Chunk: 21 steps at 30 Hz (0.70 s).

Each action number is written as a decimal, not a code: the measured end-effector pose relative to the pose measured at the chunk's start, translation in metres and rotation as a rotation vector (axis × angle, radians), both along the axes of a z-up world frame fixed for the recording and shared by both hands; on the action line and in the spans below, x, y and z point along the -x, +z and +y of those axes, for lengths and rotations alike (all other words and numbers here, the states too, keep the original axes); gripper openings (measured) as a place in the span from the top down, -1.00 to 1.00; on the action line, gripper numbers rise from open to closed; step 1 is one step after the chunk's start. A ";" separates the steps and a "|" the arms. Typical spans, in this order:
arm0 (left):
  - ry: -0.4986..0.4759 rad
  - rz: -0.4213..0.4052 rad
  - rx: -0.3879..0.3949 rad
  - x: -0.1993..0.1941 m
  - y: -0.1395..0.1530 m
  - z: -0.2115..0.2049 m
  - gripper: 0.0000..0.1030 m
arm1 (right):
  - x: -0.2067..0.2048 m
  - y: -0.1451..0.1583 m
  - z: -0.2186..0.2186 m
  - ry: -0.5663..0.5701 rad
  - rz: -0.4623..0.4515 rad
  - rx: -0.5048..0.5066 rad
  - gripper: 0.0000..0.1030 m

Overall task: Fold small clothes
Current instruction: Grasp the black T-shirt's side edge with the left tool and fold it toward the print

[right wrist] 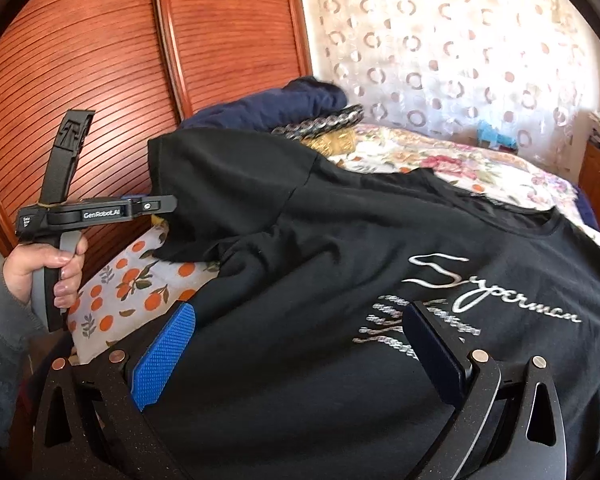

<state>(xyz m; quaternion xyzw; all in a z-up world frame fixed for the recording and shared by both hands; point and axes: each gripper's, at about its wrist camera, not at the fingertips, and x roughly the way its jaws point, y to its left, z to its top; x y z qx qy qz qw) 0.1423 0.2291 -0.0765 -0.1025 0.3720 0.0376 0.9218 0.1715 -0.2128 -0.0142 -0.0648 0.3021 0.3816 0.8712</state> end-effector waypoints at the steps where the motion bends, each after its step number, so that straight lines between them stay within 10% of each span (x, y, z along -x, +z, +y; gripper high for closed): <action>1: -0.003 0.003 0.000 0.000 -0.001 0.000 0.06 | 0.002 0.000 -0.003 0.012 0.006 0.011 -1.00; 6: -0.060 -0.046 -0.029 0.008 0.013 -0.013 0.84 | 0.000 0.006 0.012 0.039 -0.006 0.053 -1.00; 21: -0.306 -0.117 -0.073 -0.031 0.076 -0.115 0.89 | -0.014 0.024 0.001 -0.110 -0.024 0.012 -1.00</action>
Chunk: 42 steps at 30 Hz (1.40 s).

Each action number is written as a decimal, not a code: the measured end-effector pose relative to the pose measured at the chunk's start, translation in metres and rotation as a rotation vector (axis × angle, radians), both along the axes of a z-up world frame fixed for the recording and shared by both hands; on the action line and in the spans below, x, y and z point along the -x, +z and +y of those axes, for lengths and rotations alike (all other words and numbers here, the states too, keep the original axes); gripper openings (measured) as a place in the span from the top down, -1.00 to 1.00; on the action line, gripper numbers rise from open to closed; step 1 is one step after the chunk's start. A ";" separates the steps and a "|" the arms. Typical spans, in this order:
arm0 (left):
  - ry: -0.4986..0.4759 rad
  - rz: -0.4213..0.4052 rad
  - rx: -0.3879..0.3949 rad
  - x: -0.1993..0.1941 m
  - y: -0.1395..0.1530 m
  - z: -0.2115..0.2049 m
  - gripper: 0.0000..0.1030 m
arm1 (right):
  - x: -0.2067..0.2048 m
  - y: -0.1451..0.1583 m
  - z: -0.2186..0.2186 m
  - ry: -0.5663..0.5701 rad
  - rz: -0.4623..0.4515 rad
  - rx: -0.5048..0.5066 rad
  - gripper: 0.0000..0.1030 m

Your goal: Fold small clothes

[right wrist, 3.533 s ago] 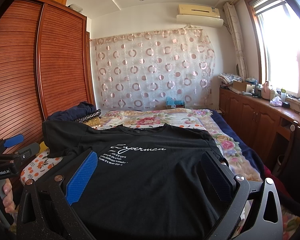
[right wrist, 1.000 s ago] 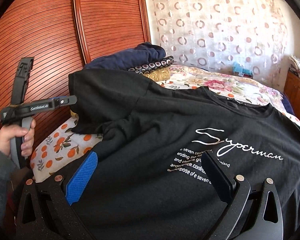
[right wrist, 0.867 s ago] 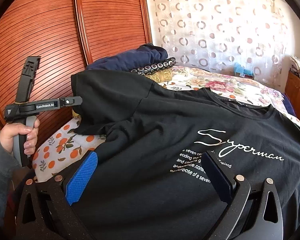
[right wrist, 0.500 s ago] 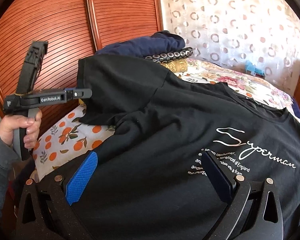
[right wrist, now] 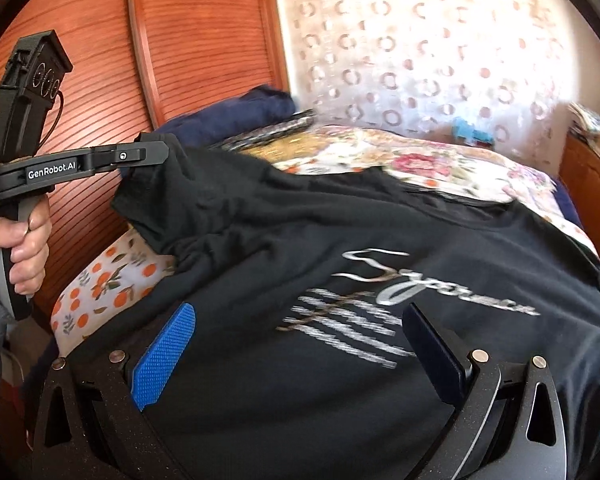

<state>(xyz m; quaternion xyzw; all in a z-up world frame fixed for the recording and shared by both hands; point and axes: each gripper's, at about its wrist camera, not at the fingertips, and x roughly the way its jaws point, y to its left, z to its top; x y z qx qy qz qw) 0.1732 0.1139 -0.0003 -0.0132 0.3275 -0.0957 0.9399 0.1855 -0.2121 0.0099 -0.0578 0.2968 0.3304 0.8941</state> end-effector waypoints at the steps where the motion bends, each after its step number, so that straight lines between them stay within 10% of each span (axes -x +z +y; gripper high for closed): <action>1: -0.013 0.008 -0.001 -0.003 0.000 -0.007 0.89 | 0.001 0.001 -0.008 -0.015 0.001 -0.008 -1.00; 6: -0.073 0.031 -0.010 -0.009 0.004 -0.039 0.75 | 0.009 0.003 -0.034 -0.067 0.002 -0.014 -1.00; 12: -0.080 -0.011 -0.006 0.011 0.016 -0.042 -0.57 | 0.019 0.007 -0.042 -0.094 0.008 -0.024 -1.00; 25: 0.101 0.112 -0.019 0.037 -0.051 0.030 -0.57 | 0.008 0.013 0.008 0.007 0.030 -0.003 -0.86; 42: 0.154 0.156 0.015 0.070 -0.094 0.062 -0.57 | -0.070 -0.020 0.168 0.221 0.174 0.136 0.35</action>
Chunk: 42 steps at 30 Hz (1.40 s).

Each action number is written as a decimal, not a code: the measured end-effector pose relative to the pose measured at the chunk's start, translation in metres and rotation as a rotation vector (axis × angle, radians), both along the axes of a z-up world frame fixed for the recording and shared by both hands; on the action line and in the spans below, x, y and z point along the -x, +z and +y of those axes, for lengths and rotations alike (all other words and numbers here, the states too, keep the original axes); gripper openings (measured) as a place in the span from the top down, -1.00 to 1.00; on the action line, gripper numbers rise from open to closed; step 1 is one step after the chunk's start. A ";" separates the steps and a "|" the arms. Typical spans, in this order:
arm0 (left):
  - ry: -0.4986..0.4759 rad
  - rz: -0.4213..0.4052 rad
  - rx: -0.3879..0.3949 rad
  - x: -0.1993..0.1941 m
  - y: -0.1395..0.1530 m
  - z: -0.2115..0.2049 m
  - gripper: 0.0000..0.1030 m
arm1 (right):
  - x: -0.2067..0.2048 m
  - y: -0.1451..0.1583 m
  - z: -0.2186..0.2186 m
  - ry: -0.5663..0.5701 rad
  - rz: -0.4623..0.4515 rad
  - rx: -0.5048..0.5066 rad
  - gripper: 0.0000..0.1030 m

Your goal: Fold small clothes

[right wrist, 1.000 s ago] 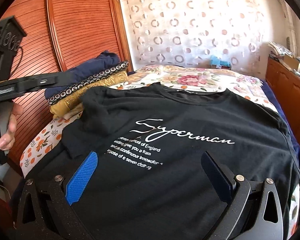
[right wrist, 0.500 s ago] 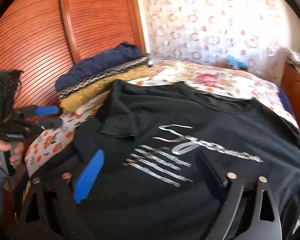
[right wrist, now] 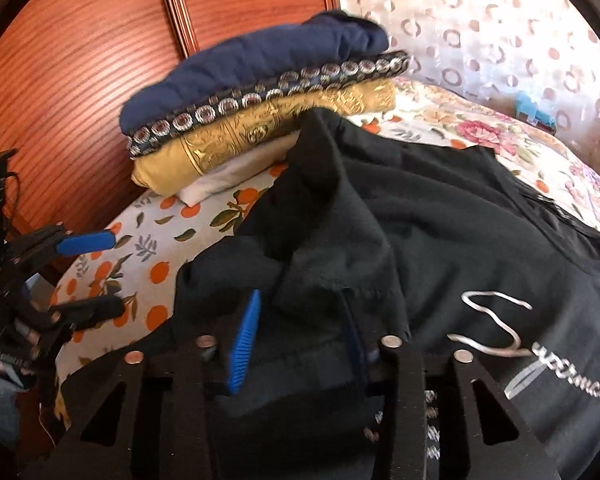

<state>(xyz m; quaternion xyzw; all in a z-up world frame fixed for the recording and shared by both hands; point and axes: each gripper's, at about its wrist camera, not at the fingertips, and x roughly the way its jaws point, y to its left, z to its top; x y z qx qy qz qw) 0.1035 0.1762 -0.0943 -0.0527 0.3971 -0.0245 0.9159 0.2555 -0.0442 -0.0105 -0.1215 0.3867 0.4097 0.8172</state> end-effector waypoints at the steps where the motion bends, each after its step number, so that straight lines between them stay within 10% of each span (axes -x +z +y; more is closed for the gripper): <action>1: -0.001 0.002 0.003 0.000 -0.001 -0.001 -0.57 | -0.003 -0.002 0.005 0.001 0.001 0.010 0.56; 4: -0.005 0.002 0.011 0.000 -0.004 -0.002 -0.57 | -0.010 -0.001 0.013 0.004 -0.016 0.009 0.90; 15: -0.063 -0.003 0.004 -0.011 -0.001 -0.029 -0.57 | -0.022 0.071 -0.074 -0.165 -0.173 -0.170 0.92; 24: -0.103 0.040 -0.040 -0.031 -0.007 -0.054 -0.55 | -0.066 0.031 -0.086 -0.310 -0.149 -0.022 0.92; 35: -0.088 0.025 -0.048 -0.044 -0.005 -0.056 0.44 | -0.080 0.015 -0.081 -0.314 -0.093 -0.035 0.92; 42: -0.051 0.024 -0.057 -0.041 -0.008 -0.041 0.44 | -0.017 0.020 -0.092 -0.262 -0.172 -0.044 0.12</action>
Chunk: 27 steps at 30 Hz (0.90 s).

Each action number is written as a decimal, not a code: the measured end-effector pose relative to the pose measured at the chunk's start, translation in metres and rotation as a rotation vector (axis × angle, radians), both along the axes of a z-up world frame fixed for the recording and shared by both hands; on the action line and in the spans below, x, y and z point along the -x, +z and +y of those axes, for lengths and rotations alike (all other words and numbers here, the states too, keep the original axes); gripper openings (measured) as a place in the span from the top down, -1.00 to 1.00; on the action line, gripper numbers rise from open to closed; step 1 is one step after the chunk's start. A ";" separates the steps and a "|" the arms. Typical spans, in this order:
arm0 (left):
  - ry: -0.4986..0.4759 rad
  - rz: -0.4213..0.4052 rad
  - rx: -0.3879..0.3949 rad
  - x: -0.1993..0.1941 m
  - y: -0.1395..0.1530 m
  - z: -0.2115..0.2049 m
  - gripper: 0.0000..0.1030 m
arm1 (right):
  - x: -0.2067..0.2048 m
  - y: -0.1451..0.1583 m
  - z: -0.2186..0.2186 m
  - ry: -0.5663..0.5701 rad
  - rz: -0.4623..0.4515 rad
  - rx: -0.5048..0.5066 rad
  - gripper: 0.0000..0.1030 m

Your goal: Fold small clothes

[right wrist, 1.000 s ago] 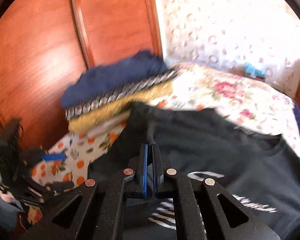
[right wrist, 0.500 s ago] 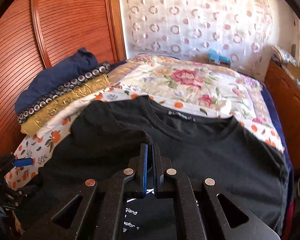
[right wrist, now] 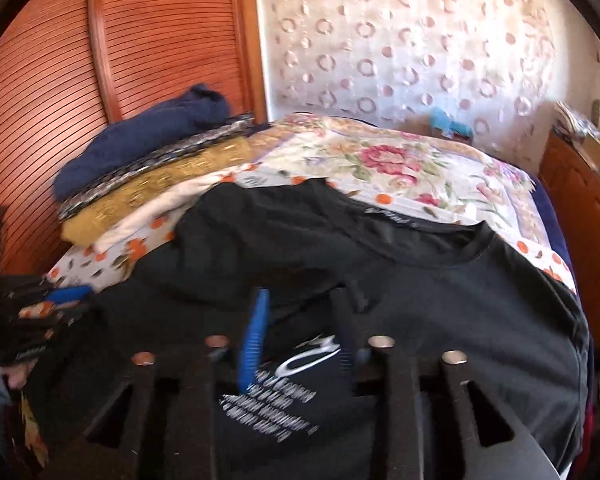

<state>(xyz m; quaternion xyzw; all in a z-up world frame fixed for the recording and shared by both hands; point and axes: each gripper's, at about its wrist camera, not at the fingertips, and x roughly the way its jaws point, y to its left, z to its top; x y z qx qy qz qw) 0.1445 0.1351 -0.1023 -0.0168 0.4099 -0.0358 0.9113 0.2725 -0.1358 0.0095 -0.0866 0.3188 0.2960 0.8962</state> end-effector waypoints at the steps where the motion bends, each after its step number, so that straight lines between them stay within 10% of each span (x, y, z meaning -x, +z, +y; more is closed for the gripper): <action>1: -0.001 0.001 0.007 0.000 -0.002 0.002 0.44 | 0.009 -0.002 0.003 0.017 -0.004 -0.004 0.12; 15: -0.003 -0.016 0.056 0.002 -0.005 0.009 0.44 | 0.053 -0.059 0.057 0.192 0.091 0.098 0.13; 21: -0.001 -0.017 0.051 0.002 -0.006 0.009 0.44 | 0.052 -0.058 0.070 0.173 0.053 0.154 0.86; 27: 0.014 -0.030 0.060 0.003 -0.005 0.011 0.44 | 0.073 -0.002 0.042 0.205 0.006 0.074 0.87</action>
